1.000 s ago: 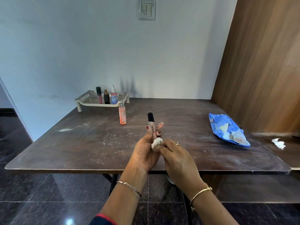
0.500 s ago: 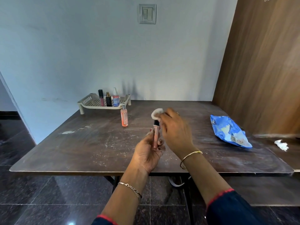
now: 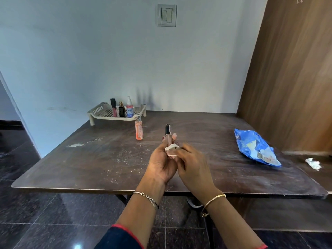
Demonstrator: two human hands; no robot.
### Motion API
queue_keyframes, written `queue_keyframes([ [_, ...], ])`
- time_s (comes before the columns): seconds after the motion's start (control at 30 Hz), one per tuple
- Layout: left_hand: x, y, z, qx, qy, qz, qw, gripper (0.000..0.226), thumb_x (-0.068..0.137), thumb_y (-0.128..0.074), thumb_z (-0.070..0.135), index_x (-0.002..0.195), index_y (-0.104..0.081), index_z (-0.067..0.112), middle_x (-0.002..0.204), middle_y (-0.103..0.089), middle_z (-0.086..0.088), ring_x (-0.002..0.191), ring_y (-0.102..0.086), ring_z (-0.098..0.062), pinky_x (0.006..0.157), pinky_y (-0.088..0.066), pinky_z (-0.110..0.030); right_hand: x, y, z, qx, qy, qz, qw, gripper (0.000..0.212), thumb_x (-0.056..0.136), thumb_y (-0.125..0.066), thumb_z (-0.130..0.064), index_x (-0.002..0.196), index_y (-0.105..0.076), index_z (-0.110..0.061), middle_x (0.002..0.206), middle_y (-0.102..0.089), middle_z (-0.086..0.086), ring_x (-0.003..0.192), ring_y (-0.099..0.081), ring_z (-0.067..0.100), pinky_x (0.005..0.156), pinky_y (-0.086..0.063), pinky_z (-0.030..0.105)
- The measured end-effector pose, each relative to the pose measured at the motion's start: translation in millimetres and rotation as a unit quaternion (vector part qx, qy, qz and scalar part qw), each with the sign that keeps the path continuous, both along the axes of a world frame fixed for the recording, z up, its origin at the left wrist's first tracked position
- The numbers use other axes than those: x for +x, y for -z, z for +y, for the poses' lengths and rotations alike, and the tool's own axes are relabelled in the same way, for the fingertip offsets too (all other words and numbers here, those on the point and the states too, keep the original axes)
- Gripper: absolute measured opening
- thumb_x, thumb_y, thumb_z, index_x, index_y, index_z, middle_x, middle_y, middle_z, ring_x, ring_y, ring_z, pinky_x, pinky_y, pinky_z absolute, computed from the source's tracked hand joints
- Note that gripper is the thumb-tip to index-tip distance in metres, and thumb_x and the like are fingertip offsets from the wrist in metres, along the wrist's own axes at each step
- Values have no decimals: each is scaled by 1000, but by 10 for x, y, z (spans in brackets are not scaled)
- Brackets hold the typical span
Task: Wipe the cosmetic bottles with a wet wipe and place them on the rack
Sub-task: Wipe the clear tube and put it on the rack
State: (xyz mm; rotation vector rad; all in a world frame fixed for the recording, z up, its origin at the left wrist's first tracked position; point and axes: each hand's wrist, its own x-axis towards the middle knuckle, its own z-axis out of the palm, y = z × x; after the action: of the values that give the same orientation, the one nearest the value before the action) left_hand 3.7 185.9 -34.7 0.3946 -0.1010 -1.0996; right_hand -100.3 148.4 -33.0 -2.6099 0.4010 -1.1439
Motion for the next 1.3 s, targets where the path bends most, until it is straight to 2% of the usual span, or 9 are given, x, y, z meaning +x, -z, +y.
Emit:
queue_keyframes([
  [0.23, 9, 5, 25, -16, 25, -60, 998, 36, 95, -45, 32, 109, -63, 4, 82, -64, -5, 73, -58, -13, 72, -47, -27, -89, -96, -142, 69, -41, -36, 996, 25, 82, -58, -2, 96, -69, -20, 86, -50, -12, 75, -51, 5, 64, -45, 27],
  [0.37, -26, 65, 43, -1, -1, -127, 992, 29, 90, -50, 30, 109, -58, 10, 73, -57, -1, 53, -47, -7, 56, -38, -20, -2, -388, -277, 50, 18, -125, 991, 30, 86, -55, -1, 102, -68, -21, 90, -50, -8, 74, -48, 2, 62, -42, 16],
  [0.53, -63, 112, 8, 22, -74, -138, 987, 15, 96, -47, 19, 99, -59, 10, 65, -59, -5, 44, -47, -8, 41, -39, -19, 190, -527, -249, -2, 33, -67, 997, 27, 87, -52, 0, 103, -68, -15, 104, -58, -1, 86, -58, 13, 67, -42, 21],
  [0.63, -58, 104, 21, 20, -77, -141, 987, 29, 89, -55, 29, 109, -59, 9, 77, -63, -6, 60, -55, -11, 55, -46, -22, 222, -420, -171, -13, 37, -32, 999, 29, 85, -51, 0, 103, -67, -15, 108, -61, 0, 92, -59, 18, 73, -44, 25],
  [0.77, -73, 97, 45, -8, -63, -84, 994, 51, 85, -57, 32, 124, -54, 0, 105, -62, -13, 100, -57, -21, 105, -39, -34, 184, -229, -52, 11, 26, -23, 999, 29, 84, -52, -1, 103, -69, -15, 107, -63, -2, 92, -59, 16, 77, -46, 25],
  [0.93, -48, 133, 53, -24, -24, -29, 999, 35, 88, -55, 38, 103, -66, 9, 85, -63, -5, 75, -63, -14, 79, -54, -24, 72, -13, 81, 46, -12, 5, 999, 31, 81, -55, -1, 102, -70, -18, 110, -65, -4, 97, -61, 13, 81, -47, 23],
  [1.17, -84, 155, 40, 6, -24, -55, 998, 24, 83, -60, 35, 91, -66, 14, 65, -58, 2, 50, -58, -7, 51, -53, -19, 9, 89, 124, 68, -15, 7, 998, 27, 83, -56, -2, 99, -69, -20, 106, -64, -8, 93, -58, 4, 77, -31, -1],
  [1.23, -87, 146, 53, 6, -16, -30, 999, 25, 88, -58, 36, 82, -64, 12, 69, -61, 0, 57, -63, -11, 61, -58, -24, 37, 68, 121, 61, 0, -6, 998, 27, 84, -56, -3, 101, -69, -19, 107, -63, -7, 94, -59, 6, 78, -37, 5],
  [1.3, -81, 140, 67, -5, -14, -12, 1000, 23, 90, -58, 30, 90, -65, 9, 83, -65, -6, 79, -65, -15, 92, -52, -26, 83, 0, 108, 45, 14, -34, 998, 26, 83, -55, -1, 100, -69, -16, 105, -64, -2, 92, -60, 13, 74, -46, 18],
])
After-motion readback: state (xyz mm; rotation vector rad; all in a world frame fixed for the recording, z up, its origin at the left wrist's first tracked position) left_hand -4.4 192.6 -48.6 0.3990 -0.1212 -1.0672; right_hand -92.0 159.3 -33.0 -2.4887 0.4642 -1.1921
